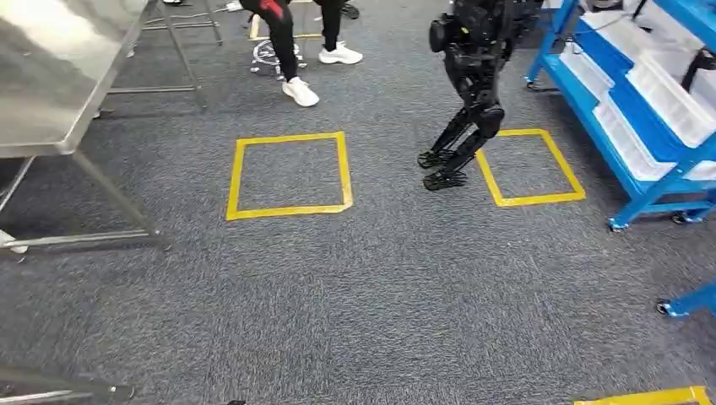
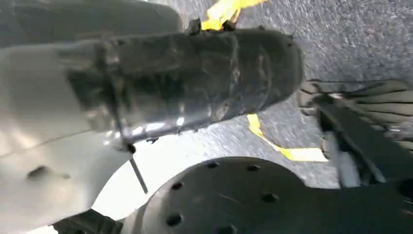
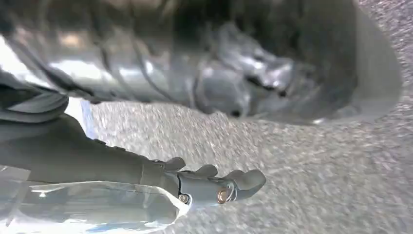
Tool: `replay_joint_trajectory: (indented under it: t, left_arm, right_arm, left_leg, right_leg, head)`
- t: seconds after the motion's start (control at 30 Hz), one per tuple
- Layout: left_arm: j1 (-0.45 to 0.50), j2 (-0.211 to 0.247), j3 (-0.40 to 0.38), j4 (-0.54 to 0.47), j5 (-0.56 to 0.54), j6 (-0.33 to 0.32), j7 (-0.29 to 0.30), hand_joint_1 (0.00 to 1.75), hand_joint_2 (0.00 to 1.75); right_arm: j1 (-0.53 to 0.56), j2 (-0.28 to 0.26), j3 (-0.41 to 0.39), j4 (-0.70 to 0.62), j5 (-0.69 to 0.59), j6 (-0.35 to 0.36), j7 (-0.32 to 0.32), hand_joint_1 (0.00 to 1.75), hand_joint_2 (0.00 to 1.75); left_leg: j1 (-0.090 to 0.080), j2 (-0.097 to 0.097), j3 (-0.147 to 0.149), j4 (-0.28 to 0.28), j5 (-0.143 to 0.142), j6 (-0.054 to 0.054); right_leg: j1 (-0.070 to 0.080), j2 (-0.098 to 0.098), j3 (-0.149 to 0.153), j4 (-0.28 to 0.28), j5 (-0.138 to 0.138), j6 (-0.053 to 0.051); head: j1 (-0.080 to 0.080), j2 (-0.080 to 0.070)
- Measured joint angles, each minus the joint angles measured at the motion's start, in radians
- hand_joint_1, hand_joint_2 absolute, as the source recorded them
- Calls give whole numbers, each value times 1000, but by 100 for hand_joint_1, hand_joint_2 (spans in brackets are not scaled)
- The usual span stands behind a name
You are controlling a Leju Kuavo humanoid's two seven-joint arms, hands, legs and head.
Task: Take the parts from the cabinet and place them on the table.
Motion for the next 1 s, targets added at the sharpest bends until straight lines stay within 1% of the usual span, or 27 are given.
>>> replay_joint_trajectory:
  t: [0.03,0.07,0.1,0.13,0.2,0.23,0.27,0.3,0.33,0.4,0.43,0.47,0.5,0.53,0.57,0.6,0.63,0.67,0.73,0.77,0.8,0.83,0.87,0.9,0.93,0.97,1.0]
  left_arm:
    - [-1,1,0,0,0,0,0,0,0]
    - [-1,1,0,0,0,0,0,0,0]
    - [0,1,0,1,0,0,0,0,0]
    - [-1,2,0,1,0,0,2,0,0]
    - [-3,2,0,1,0,0,0,0,0]
    - [-4,2,0,1,0,0,-2,0,0]
    - [-6,0,0,1,0,-1,-2,0,0]
    - [-6,-7,0,1,0,0,-2,0,0]
    - [-4,-9,0,1,0,0,-2,0,0]
    - [-1,-18,0,1,0,0,-1,0,0]
    - [0,-18,0,1,0,0,-1,0,0]
    - [0,-19,0,1,0,0,-1,0,0]
    - [-1,-19,0,1,1,0,-1,0,0]
    - [-2,-19,0,1,1,0,-1,0,0]
    - [-3,-19,0,1,2,0,-1,0,0]
    - [-3,-19,0,1,2,0,-1,0,0]
    - [-3,-19,0,1,2,0,-1,0,0]
    - [-4,-19,0,1,2,0,-1,0,0]
    - [-9,-19,0,0,3,0,-3,0,0]
    - [-10,-19,0,0,3,0,-3,0,0]
    - [-12,-19,0,0,3,0,-3,0,0]
    - [-11,-16,0,0,3,0,-2,0,0]
    - [-9,-12,0,0,3,0,1,0,0]
    - [-6,-10,0,0,3,0,1,0,0]
    - [-3,-6,0,0,3,0,1,0,0]
    - [-1,-5,0,0,3,0,2,0,0]
    - [1,-2,0,0,3,0,2,0,0]
  right_arm:
    - [1,1,0,0,0,0,0,0,0]
    - [0,1,0,0,0,0,0,0,0]
    - [-2,-1,0,0,0,0,0,0,0]
    - [-4,0,0,0,0,0,-1,0,0]
    - [2,0,0,0,2,0,-1,0,0]
    - [5,-1,0,1,2,0,0,0,0]
    - [8,0,0,1,2,1,-1,0,0]
    - [7,-1,0,2,3,1,0,0,0]
    - [2,-1,0,2,3,1,0,0,0]
    - [0,2,0,2,3,1,0,0,0]
    - [1,2,0,2,3,1,0,0,0]
    - [2,2,0,2,3,1,0,0,0]
    - [6,1,0,3,2,1,1,0,0]
    - [6,0,0,3,2,1,1,0,0]
    - [4,-1,0,3,3,1,1,0,0]
    - [1,-2,0,3,3,1,1,0,0]
    - [-9,-2,0,3,3,1,1,0,0]
    - [-8,-2,0,3,3,1,0,0,0]
    - [-3,-7,0,3,3,1,0,0,0]
    - [-5,-7,0,3,3,1,0,0,0]
    - [0,-6,0,3,3,1,1,0,0]
    - [1,-6,0,4,3,1,1,0,0]
    - [-2,-5,0,4,3,1,1,0,0]
    - [-3,-4,0,4,3,1,1,0,0]
    - [-3,-1,0,4,3,1,1,0,0]
    - [-2,0,0,4,3,1,1,0,0]
    - [0,2,0,4,2,1,1,0,0]
  left_leg:
    - [4,-14,38,-86,51,-4]
    - [11,-45,75,-168,90,-9]
    - [17,-100,89,-197,74,-15]
    - [14,-84,87,-198,76,2]
    - [6,-61,89,-197,75,17]
    - [11,-46,90,-202,80,25]
    - [12,-31,91,-204,83,33]
    - [10,-23,91,-206,83,40]
    - [7,-8,90,-206,82,44]
    - [2,20,88,-206,79,48]
    - [-1,33,89,-206,77,51]
    - [-4,44,91,-206,76,51]
    - [-7,54,93,-206,74,53]
    - [-9,64,98,-206,71,51]
    - [-9,75,103,-206,68,50]
    - [-10,85,107,-206,65,48]
    - [-14,95,106,-207,60,39]
    - [-14,107,109,-208,59,34]
    - [-13,133,119,-215,56,27]
    - [-13,136,126,-214,49,20]
    - [-10,79,123,-192,35,13]
    - [-8,36,91,-124,-6,9]
    - [-6,16,50,-40,-44,5]
    - [-5,9,8,39,-74,2]
    - [-4,6,-22,88,-83,0]
    - [-4,5,-31,92,-67,-2]
    - [-4,4,-18,48,-28,-3]
  right_leg:
    - [-4,14,0,8,-5,6]
    - [-8,27,-1,17,-11,12]
    - [-4,41,-9,30,-19,22]
    - [-7,55,-15,38,-21,27]
    - [-13,74,-19,26,-15,39]
    - [-13,84,-20,28,-14,44]
    - [-11,45,-22,40,-21,46]
    - [-7,-19,-47,86,-50,49]
    - [-7,-46,-88,167,-91,51]
    - [-8,-63,-174,336,-158,53]
    - [-8,-65,-196,377,-163,52]
    - [-8,-65,-191,365,-144,49]
    - [-7,-66,-162,306,-107,43]
    - [-3,-72,-116,219,-64,34]
    - [7,-103,-63,120,-23,21]
    - [22,-171,-28,53,-13,5]
    - [24,-166,-25,42,-20,6]
    - [26,-146,-31,39,-19,3]
    - [27,-122,-30,31,-16,-1]
    - [13,-109,-14,9,-1,-4]
    - [14,-101,-5,-2,2,-5]
    - [11,-90,-2,-4,6,-9]
    - [9,-75,-3,-4,6,-9]
    - [8,-60,-2,-3,5,-11]
    - [7,-44,-2,-2,4,-11]
    - [6,-28,-1,0,3,-9]
    - [4,-12,0,2,1,-7]
  head:
    - [0,0]
    - [0,0]
    - [0,0]
    - [1,0]
    - [0,0]
    - [0,0]
    - [0,0]
    - [7,0]
    - [6,0]
    - [6,0]
    - [6,0]
    - [6,0]
    - [6,0]
    - [6,0]
    - [6,0]
    - [6,0]
    - [6,0]
    - [5,0]
    - [6,0]
    - [5,0]
    - [1,0]
    - [0,0]
    - [-3,0]
    - [-3,0]
    - [-3,0]
    - [-3,0]
    - [-3,0]
